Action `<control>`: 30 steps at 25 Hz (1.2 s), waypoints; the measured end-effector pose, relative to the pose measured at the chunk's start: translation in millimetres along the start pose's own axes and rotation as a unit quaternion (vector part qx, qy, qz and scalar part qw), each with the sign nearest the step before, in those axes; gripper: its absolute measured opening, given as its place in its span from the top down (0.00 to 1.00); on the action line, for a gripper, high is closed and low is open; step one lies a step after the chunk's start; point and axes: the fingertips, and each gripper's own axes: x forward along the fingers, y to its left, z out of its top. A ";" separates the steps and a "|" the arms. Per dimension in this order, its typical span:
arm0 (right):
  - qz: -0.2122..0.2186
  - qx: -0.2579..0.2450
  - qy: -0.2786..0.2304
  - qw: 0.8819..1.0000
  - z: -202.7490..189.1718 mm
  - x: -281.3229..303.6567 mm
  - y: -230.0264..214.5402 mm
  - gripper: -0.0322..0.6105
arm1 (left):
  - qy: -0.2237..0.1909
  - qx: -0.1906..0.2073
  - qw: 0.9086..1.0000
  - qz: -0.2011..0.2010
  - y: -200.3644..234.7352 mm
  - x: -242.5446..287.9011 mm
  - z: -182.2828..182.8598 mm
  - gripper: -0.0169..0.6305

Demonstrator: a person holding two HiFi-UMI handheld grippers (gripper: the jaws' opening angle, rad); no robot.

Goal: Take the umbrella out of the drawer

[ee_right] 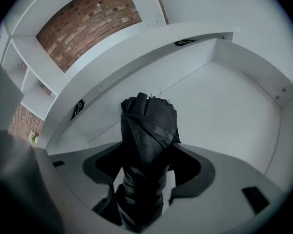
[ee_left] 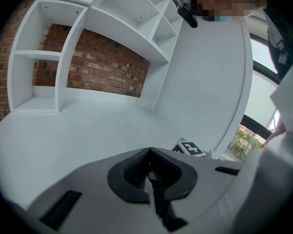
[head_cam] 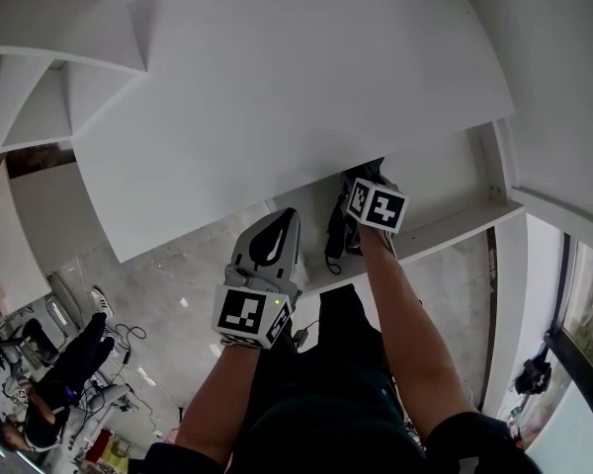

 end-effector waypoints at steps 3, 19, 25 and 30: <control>0.000 0.002 0.008 1.000 1.0 4.0 -1.3 0.53 | 0.000 0.002 1.000 0.005 2.1 -2.3 0.6 0.96; 0.040 0.191 -0.034 0.980 -2.9 -24.4 -28.1 0.64 | -0.026 0.015 0.999 -0.011 -1.2 -26.5 25.7 0.96; 0.044 0.228 -0.077 0.970 -2.3 -57.1 -43.8 0.64 | -0.028 0.034 0.998 -0.036 -16.8 -31.3 31.3 0.96; 0.059 0.232 -0.119 0.964 5.4 -88.4 -44.5 0.64 | -0.032 0.043 0.997 -0.052 -29.6 -38.7 35.8 0.96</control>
